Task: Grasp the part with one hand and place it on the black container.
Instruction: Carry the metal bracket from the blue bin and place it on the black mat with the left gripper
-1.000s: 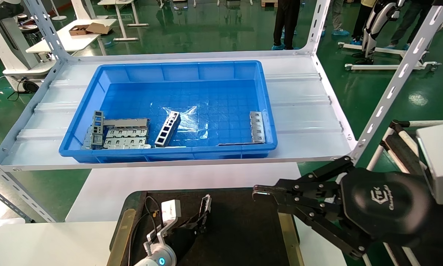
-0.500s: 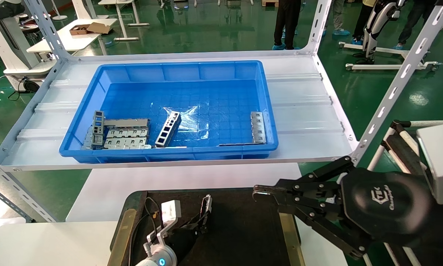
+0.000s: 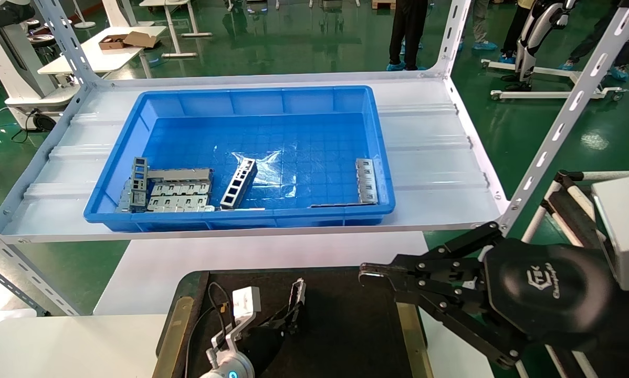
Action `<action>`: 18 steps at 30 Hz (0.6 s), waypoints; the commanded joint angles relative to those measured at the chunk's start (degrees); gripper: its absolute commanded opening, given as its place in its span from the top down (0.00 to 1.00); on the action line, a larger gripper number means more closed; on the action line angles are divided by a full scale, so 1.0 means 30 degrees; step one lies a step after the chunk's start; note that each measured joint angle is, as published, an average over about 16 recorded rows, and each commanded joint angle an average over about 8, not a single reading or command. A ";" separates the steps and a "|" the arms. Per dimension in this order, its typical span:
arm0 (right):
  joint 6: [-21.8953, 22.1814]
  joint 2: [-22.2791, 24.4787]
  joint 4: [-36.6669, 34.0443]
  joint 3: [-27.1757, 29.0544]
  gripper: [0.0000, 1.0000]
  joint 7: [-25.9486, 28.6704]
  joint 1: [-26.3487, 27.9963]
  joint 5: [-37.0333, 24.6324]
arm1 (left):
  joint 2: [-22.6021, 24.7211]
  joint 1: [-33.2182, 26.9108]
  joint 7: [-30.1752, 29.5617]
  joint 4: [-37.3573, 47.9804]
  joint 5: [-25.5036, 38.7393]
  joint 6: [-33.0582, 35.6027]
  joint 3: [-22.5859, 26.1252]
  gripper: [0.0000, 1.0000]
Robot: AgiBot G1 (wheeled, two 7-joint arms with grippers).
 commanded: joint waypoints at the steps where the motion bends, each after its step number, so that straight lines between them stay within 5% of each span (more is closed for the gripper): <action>1: 0.0000 0.0000 0.0000 0.0000 0.11 0.0000 0.0000 0.0000 | -0.0054 0.0014 0.0043 -0.0095 -0.0177 -0.0127 0.0177 0.19; 4: 0.0000 0.0000 0.0000 -0.0001 0.00 0.0000 0.0000 0.0001 | -0.0112 -0.0008 0.0150 -0.0188 -0.0516 -0.0308 0.0453 0.00; 18: 0.0001 0.0001 0.0000 -0.0003 0.00 -0.0001 0.0001 0.0002 | -0.0827 -0.0569 0.1078 -0.1403 -0.2278 -0.1036 0.1873 0.00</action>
